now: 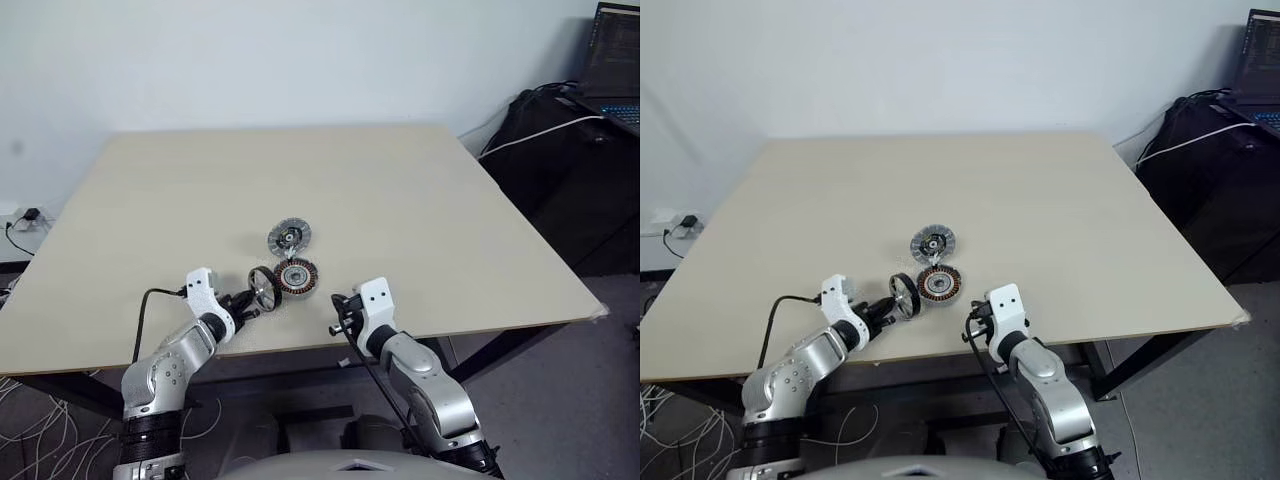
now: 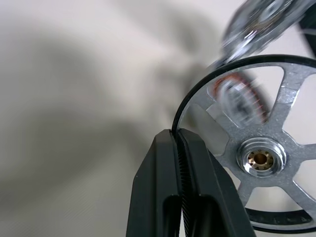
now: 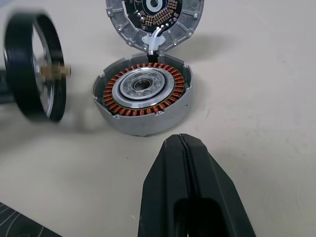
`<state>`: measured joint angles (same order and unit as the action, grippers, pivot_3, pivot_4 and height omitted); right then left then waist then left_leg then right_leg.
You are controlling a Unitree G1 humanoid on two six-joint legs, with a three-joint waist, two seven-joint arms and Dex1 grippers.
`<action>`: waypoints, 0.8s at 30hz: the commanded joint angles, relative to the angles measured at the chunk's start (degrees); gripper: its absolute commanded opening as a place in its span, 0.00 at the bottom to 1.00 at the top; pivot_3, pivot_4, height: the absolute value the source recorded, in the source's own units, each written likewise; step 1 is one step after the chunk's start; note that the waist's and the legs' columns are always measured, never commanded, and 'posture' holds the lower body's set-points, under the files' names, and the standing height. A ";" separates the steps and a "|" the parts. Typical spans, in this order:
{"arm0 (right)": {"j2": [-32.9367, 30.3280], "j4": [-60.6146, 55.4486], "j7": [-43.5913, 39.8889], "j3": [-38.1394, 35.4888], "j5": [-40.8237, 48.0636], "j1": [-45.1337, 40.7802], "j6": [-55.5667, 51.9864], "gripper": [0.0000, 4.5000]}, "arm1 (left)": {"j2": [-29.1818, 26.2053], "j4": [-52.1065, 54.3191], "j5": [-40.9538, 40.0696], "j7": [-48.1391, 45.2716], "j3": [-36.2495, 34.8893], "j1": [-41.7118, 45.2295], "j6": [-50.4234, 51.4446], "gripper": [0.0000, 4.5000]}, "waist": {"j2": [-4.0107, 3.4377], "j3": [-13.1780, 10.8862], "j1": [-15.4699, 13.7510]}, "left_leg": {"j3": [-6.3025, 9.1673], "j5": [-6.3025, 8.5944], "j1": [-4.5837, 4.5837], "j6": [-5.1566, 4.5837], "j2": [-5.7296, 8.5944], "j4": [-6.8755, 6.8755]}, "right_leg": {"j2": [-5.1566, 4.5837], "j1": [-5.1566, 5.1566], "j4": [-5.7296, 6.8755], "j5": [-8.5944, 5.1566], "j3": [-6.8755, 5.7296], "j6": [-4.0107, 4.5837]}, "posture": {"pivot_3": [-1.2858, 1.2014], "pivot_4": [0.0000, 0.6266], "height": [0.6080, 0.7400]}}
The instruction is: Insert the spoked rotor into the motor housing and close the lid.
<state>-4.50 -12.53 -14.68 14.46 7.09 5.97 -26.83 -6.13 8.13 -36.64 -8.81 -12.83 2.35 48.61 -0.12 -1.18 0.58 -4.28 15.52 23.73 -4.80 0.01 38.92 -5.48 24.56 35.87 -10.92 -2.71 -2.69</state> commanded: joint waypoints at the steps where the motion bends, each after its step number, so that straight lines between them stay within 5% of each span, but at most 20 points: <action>1: 0.26 -2.14 -0.01 -0.60 0.48 -0.92 0.42 0.00 | 0.83 4.81 -2.08 0.11 0.81 2.46 1.28 0.00 | 0.00 0.00 0.02 | 0.00 0.00 0.00 0.00 0.00 0.00 | 0.00 0.00 0.00 0.00 0.00 0.00 | 0.52 0.00 1.00; 24: 0.88 -2.05 0.48 -0.77 0.34 -0.67 0.95 0.00 | 0.48 1.00 4.44 5.42 6.65 11.96 8.36 0.00 | 0.02 -0.01 0.06 | -0.01 -0.07 -0.05 0.09 0.04 0.04 | 0.44 -0.07 0.02 0.00 0.01 -0.01 | 0.52 0.00 1.00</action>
<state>-4.07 -12.53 -14.54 14.22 7.09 5.94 -26.78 -5.80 9.05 -33.04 -3.73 -6.20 12.46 57.35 -0.10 -1.18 0.64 -4.29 15.45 23.68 -4.69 0.05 38.96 -5.03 24.49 35.90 -10.93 -2.70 -2.70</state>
